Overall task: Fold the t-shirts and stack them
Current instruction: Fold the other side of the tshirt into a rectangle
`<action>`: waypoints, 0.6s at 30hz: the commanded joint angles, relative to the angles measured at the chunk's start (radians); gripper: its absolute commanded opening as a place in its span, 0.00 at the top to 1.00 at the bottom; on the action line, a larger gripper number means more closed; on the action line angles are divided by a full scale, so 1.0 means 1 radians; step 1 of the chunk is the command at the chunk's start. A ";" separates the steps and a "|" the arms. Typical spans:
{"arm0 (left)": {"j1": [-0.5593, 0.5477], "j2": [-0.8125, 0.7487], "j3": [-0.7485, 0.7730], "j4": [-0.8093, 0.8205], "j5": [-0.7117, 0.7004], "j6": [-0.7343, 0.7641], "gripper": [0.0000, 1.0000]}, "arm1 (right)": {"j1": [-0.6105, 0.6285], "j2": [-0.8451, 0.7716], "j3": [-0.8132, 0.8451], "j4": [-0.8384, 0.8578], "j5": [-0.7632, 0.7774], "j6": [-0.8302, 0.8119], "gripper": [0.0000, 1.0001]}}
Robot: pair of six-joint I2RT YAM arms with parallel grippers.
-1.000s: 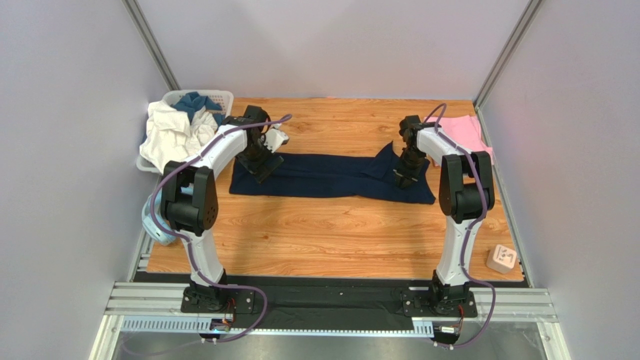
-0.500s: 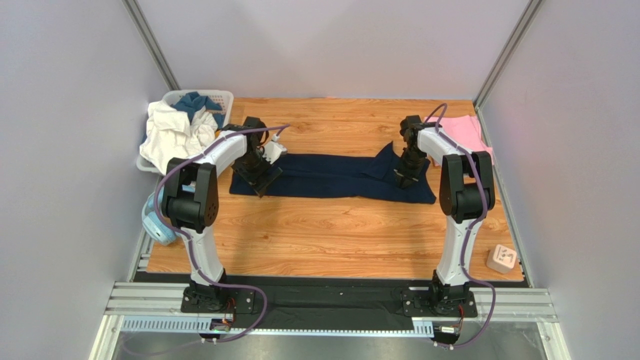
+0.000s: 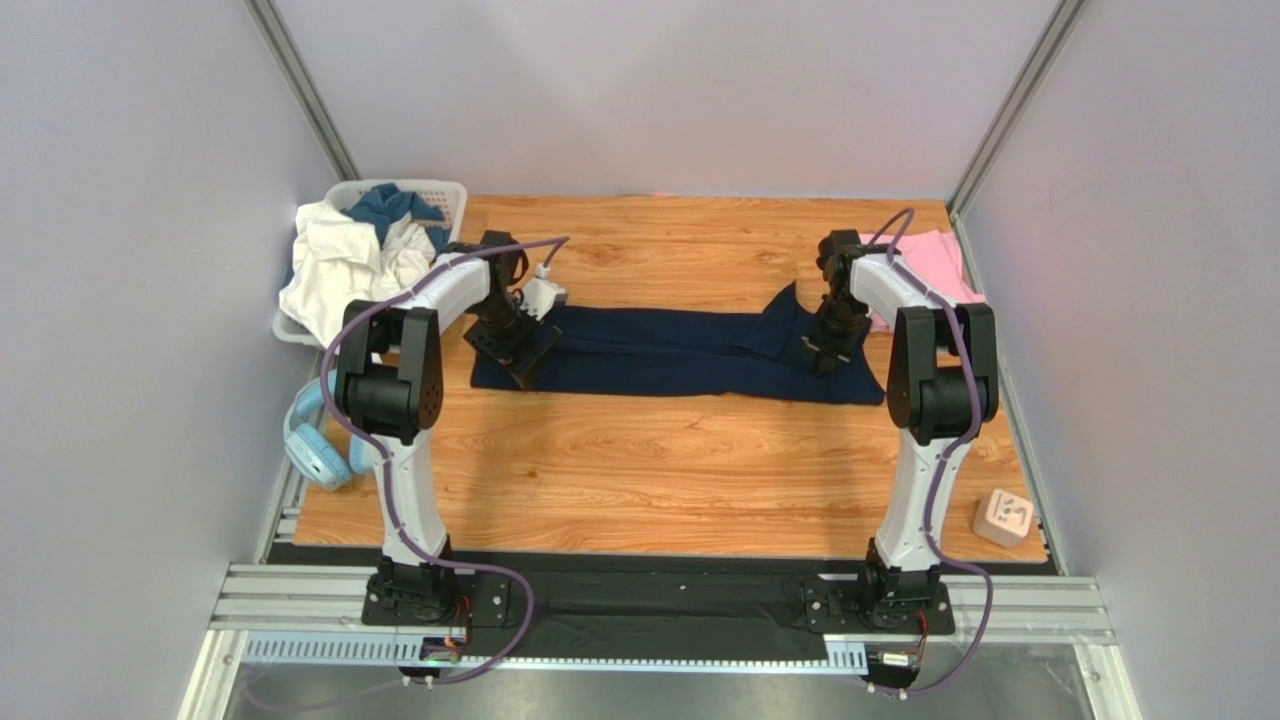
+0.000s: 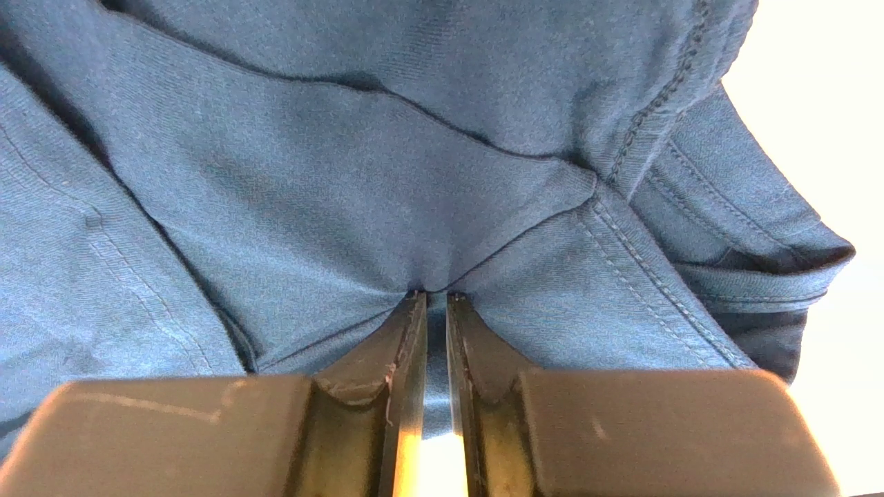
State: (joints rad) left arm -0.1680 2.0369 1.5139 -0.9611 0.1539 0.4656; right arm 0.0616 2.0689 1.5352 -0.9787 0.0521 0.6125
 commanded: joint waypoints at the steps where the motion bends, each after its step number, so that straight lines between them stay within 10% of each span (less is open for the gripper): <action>1: 0.016 0.046 0.049 -0.007 0.038 -0.024 0.00 | -0.020 0.025 -0.027 0.029 0.077 -0.016 0.83; 18: 0.111 -0.168 -0.146 -0.040 0.048 0.070 0.00 | -0.042 -0.021 0.104 -0.075 0.173 -0.022 0.84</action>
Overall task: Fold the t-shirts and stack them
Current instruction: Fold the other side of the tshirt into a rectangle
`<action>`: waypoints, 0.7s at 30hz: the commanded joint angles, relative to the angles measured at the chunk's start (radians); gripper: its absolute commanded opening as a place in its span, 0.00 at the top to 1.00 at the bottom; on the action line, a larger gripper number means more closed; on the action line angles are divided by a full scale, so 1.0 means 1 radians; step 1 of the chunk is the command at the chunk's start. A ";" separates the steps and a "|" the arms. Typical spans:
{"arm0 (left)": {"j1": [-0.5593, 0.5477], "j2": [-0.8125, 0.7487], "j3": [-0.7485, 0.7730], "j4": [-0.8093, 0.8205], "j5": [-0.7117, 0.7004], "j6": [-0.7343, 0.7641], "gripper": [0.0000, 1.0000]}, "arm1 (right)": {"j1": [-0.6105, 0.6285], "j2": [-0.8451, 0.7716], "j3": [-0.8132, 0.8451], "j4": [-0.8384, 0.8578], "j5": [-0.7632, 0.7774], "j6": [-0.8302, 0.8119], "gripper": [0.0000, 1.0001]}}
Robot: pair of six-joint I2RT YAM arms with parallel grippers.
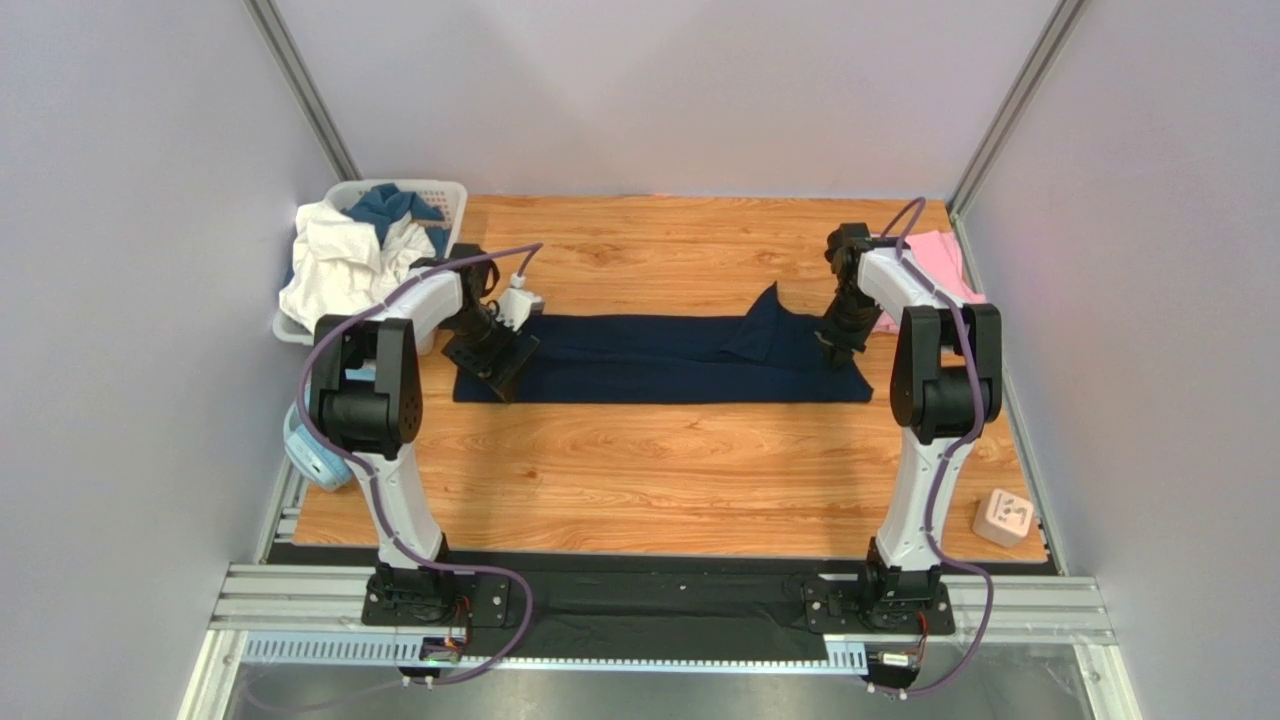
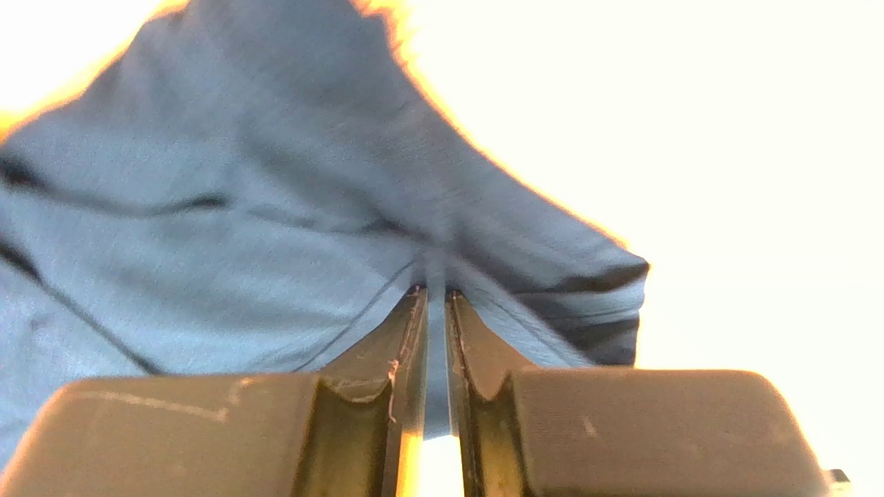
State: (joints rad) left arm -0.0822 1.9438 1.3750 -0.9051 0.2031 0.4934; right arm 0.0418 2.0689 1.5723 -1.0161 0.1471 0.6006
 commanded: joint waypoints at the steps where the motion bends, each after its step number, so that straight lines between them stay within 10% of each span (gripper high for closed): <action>1: 0.025 -0.089 0.007 -0.113 0.016 0.046 0.00 | -0.020 -0.030 0.072 -0.041 0.074 -0.005 0.84; 21: -0.008 -0.123 0.116 -0.201 0.130 -0.010 0.00 | 0.282 0.031 0.247 -0.039 -0.199 0.010 0.69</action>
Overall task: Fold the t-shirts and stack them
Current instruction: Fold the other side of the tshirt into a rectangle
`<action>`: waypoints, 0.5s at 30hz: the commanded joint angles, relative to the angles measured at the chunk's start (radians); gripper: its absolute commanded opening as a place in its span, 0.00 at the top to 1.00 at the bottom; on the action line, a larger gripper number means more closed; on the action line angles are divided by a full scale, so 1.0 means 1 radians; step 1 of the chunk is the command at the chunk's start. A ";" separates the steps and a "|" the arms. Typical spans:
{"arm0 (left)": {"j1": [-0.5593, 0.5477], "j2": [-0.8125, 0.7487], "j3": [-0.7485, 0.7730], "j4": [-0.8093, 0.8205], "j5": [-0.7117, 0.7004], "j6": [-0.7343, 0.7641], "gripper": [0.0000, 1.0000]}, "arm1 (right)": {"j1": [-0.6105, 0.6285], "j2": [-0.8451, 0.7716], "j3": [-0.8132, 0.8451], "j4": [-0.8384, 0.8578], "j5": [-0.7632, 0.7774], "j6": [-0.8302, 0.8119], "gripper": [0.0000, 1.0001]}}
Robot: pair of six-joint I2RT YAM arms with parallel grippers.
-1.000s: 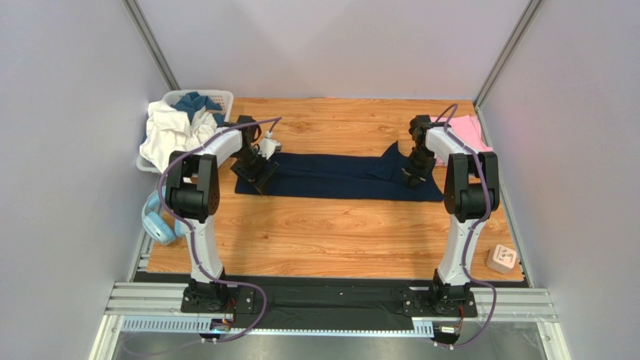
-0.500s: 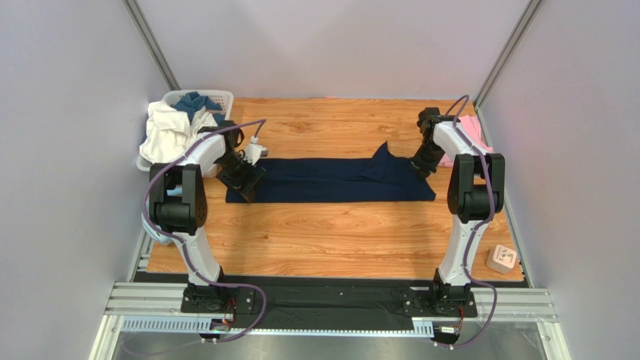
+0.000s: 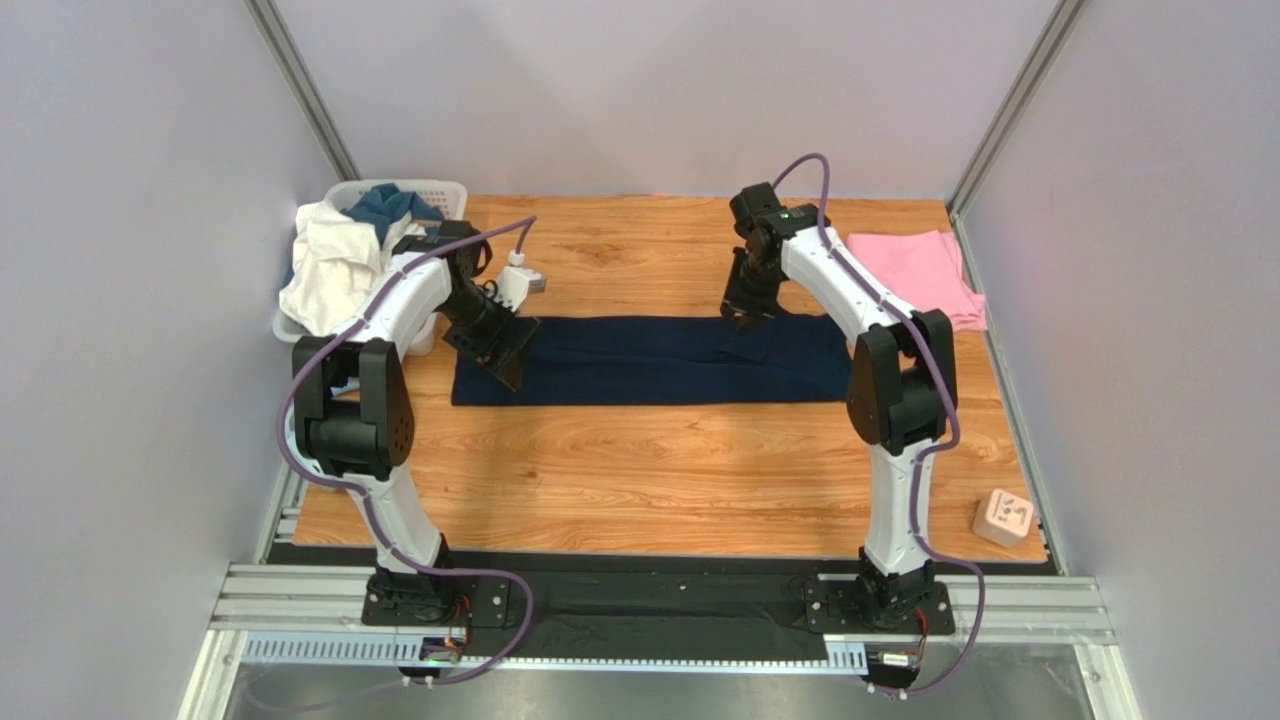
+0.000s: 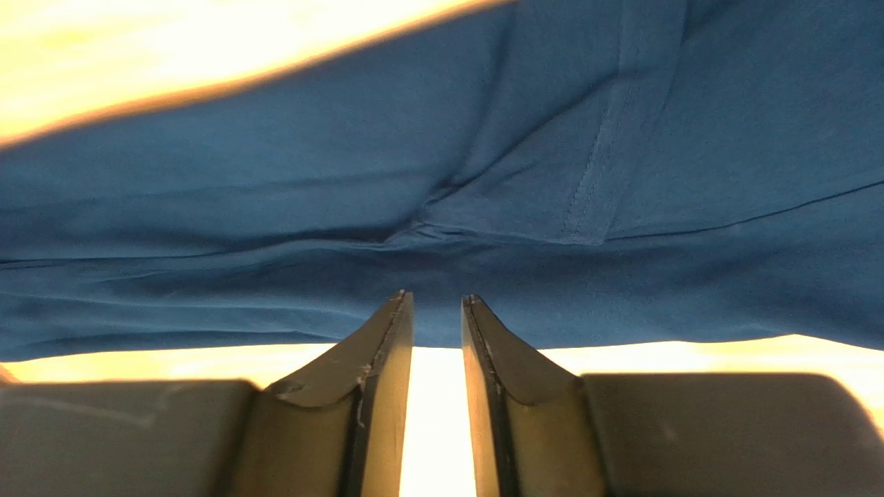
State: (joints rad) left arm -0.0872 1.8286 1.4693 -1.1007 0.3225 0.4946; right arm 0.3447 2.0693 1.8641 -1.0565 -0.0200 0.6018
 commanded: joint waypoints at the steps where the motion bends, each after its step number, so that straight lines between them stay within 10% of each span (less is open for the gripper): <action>1: -0.003 -0.006 0.025 -0.004 0.009 -0.011 0.00 | -0.019 0.032 -0.049 0.004 -0.032 0.007 0.68; 15: -0.003 0.014 0.037 0.009 -0.010 -0.013 0.00 | 0.017 0.097 -0.075 0.013 -0.038 0.003 0.61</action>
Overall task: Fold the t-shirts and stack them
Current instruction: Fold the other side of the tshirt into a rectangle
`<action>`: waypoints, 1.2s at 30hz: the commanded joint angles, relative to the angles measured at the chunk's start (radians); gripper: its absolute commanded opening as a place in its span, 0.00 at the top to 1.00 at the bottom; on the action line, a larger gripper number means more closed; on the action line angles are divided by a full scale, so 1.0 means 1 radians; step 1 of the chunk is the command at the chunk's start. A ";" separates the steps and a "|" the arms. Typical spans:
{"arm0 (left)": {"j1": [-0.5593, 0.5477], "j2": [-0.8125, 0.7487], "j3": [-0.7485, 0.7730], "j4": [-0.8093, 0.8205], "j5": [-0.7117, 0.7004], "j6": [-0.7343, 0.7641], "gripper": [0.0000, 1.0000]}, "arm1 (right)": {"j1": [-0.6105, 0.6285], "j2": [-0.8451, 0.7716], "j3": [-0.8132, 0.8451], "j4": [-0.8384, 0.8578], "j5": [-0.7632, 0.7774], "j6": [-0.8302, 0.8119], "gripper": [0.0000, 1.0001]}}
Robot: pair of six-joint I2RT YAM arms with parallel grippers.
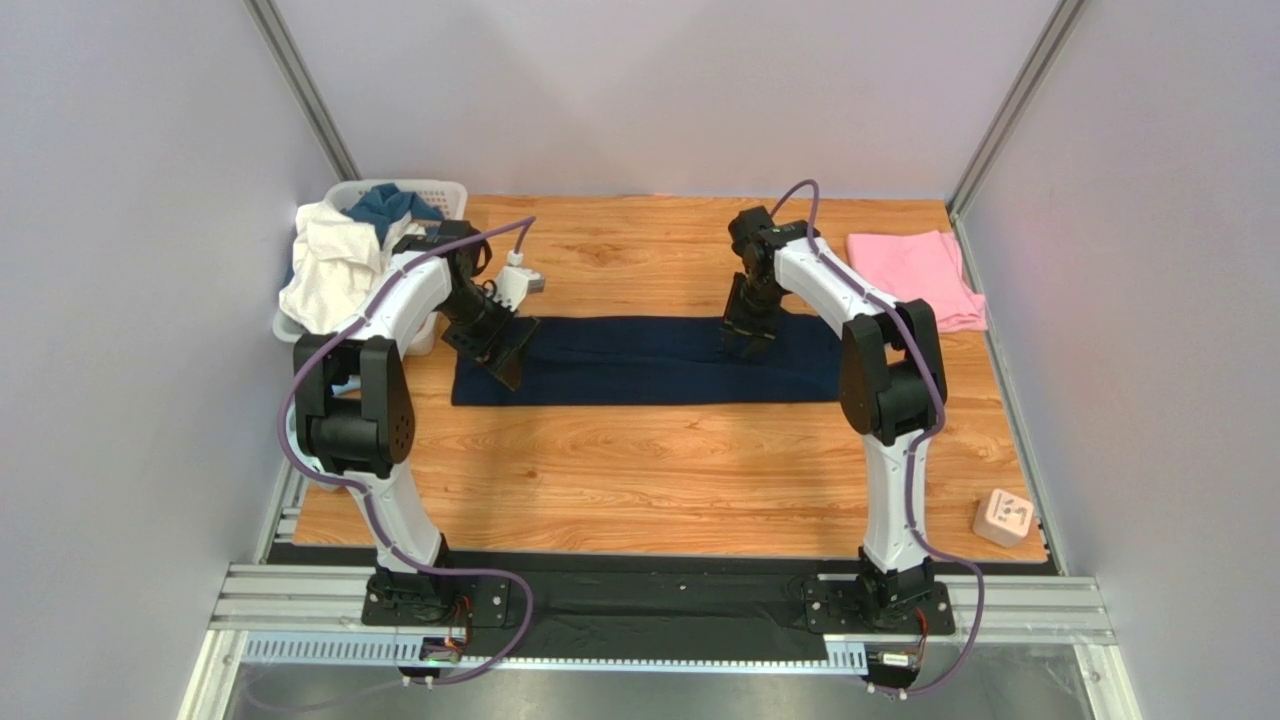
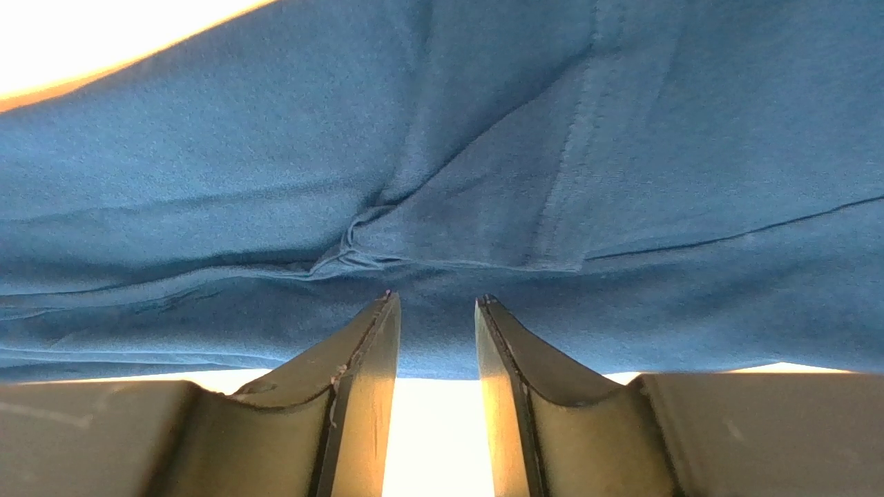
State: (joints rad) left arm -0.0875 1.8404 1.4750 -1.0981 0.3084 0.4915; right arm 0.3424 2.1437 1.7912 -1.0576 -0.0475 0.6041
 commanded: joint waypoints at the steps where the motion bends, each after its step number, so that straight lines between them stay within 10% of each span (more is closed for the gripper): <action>1: -0.003 0.002 0.031 0.009 0.006 -0.010 0.00 | 0.026 0.027 -0.001 0.015 -0.011 0.000 0.61; 12: -0.003 0.002 0.005 0.033 -0.020 -0.005 0.00 | 0.026 0.131 0.049 0.021 -0.020 0.016 0.70; 16: -0.003 0.003 -0.008 0.044 -0.034 0.001 0.00 | 0.024 0.137 0.063 0.025 -0.017 0.017 1.00; 26: -0.003 0.003 -0.033 0.058 -0.055 0.012 0.00 | 0.014 0.128 0.160 -0.007 0.001 0.011 1.00; 30: -0.003 0.000 -0.041 0.060 -0.055 0.015 0.00 | 0.009 0.146 0.188 -0.027 0.000 0.005 0.77; 36: -0.003 0.008 -0.042 0.063 -0.055 0.015 0.00 | 0.009 0.143 0.177 -0.027 0.008 0.003 0.70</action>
State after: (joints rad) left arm -0.0875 1.8500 1.4326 -1.0496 0.2501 0.4961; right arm 0.3553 2.2726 1.9385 -1.0828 -0.0555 0.6102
